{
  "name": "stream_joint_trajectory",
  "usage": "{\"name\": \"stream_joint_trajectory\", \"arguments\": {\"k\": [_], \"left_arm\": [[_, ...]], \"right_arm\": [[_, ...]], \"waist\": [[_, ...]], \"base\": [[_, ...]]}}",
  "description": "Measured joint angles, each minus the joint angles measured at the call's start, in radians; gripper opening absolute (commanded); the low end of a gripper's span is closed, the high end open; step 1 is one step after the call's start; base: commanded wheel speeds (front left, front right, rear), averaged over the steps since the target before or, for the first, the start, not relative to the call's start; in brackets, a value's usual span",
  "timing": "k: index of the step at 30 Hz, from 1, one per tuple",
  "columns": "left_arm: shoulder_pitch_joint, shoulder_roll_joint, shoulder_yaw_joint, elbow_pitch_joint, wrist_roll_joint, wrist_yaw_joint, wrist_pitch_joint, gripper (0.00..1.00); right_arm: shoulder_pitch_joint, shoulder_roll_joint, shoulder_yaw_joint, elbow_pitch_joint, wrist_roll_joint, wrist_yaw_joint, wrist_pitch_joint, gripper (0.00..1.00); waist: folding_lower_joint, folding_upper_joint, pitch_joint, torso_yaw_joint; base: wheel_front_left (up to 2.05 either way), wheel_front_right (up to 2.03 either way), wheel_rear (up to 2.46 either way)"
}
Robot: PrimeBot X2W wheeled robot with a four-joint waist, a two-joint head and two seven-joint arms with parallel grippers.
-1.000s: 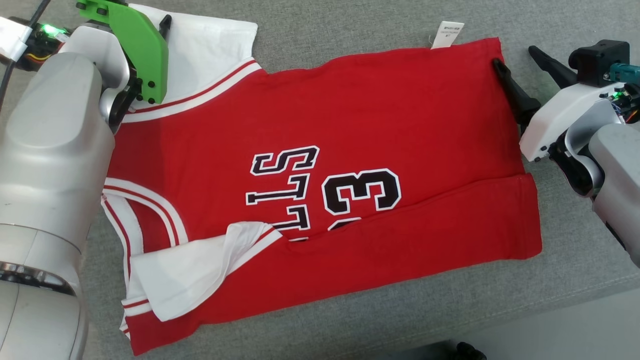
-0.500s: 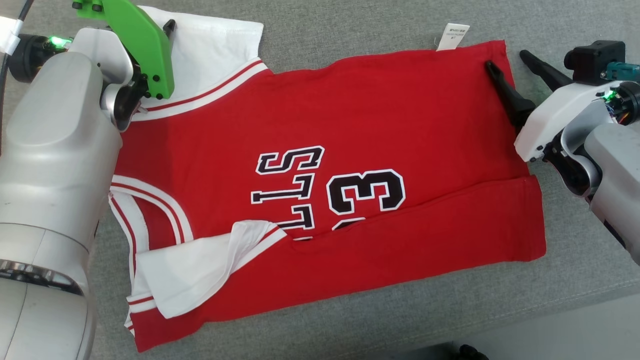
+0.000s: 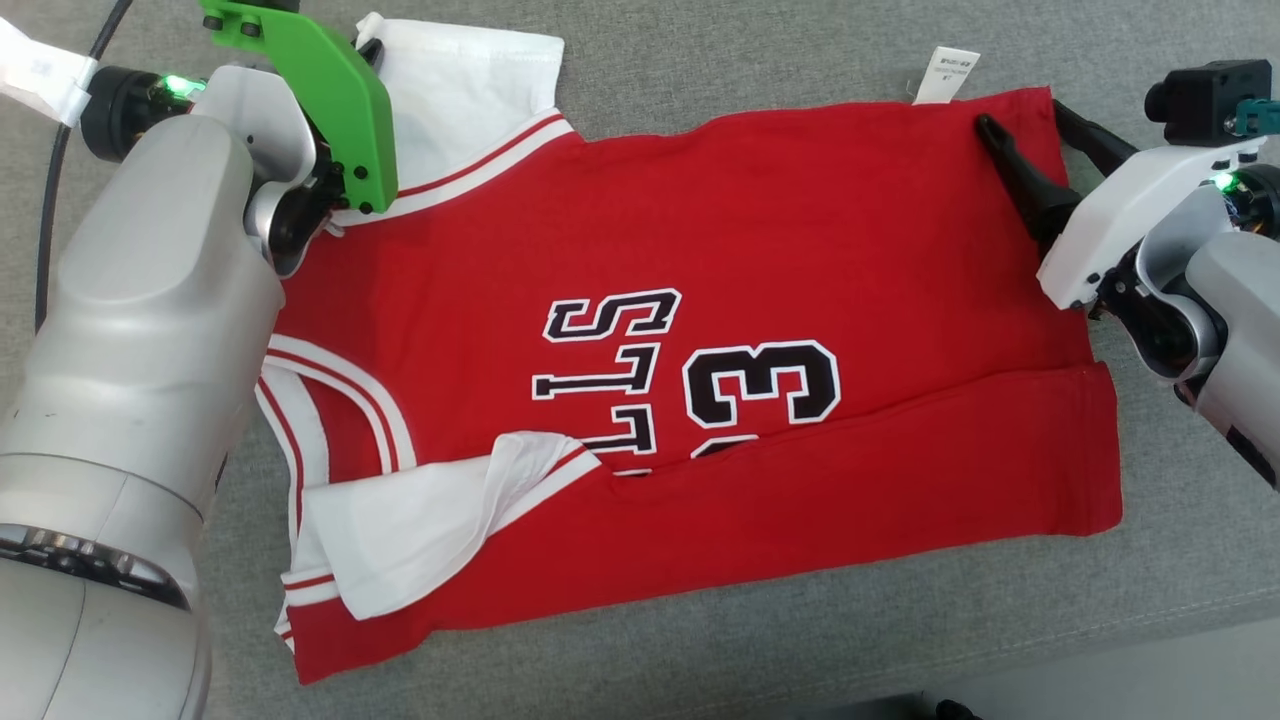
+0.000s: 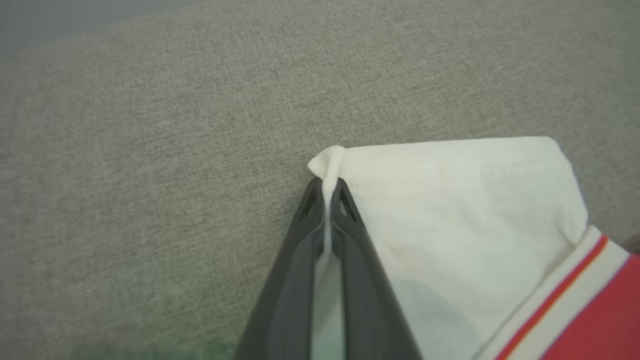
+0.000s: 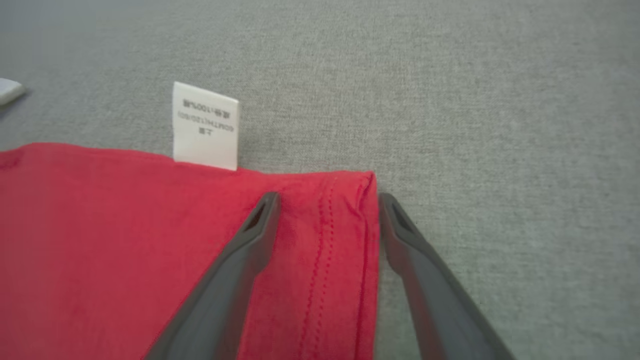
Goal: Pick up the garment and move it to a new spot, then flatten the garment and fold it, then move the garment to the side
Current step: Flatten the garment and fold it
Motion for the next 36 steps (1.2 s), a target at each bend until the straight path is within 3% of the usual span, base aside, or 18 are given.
{"name": "stream_joint_trajectory", "arguments": {"k": [3, 4, 5, 18, 27, 36], "left_arm": [[0.005, 0.004, -0.012, -0.014, -0.019, 0.000, -0.017, 0.00], [0.007, 0.005, -0.013, -0.018, -0.025, 0.000, -0.022, 0.00], [0.007, 0.005, -0.018, -0.022, -0.030, 0.000, -0.027, 0.00], [0.074, 0.038, -0.064, -0.149, -0.092, 0.000, -0.213, 0.00], [0.217, 0.104, -0.066, -0.345, -0.124, 0.006, -0.336, 0.00], [0.441, 0.190, -0.058, -0.626, -0.134, 0.110, -0.378, 0.00]], "right_arm": [[-0.008, -0.009, 0.022, -0.008, 0.038, 0.000, 0.013, 1.00], [-0.012, -0.012, 0.030, -0.009, 0.042, 0.000, 0.014, 0.67], [-0.017, -0.014, 0.040, -0.010, 0.048, 0.000, 0.013, 0.00], [-0.019, 0.008, 0.057, 0.070, -0.007, 0.000, -0.093, 0.00], [0.117, 0.006, -0.168, 0.004, -0.204, 0.001, -0.098, 0.00], [0.270, 0.030, -0.357, -0.047, -0.384, 0.001, -0.098, 0.00]], "waist": [[0.0000, 0.0000, -0.001, 0.007], [0.0000, 0.0000, -0.001, 0.009], [0.0000, 0.0000, -0.001, 0.011], [0.0000, 0.0000, -0.048, 0.015], [0.0000, 0.0000, -0.098, 0.029], [0.0000, 0.0000, -0.142, 0.050]], "base": [[0.00, 0.00, 0.00], [0.00, 0.00, 0.00], [0.00, 0.00, 0.00], [0.00, 0.00, 0.00], [0.00, 0.00, 0.00], [0.00, 0.00, 0.00]]}}
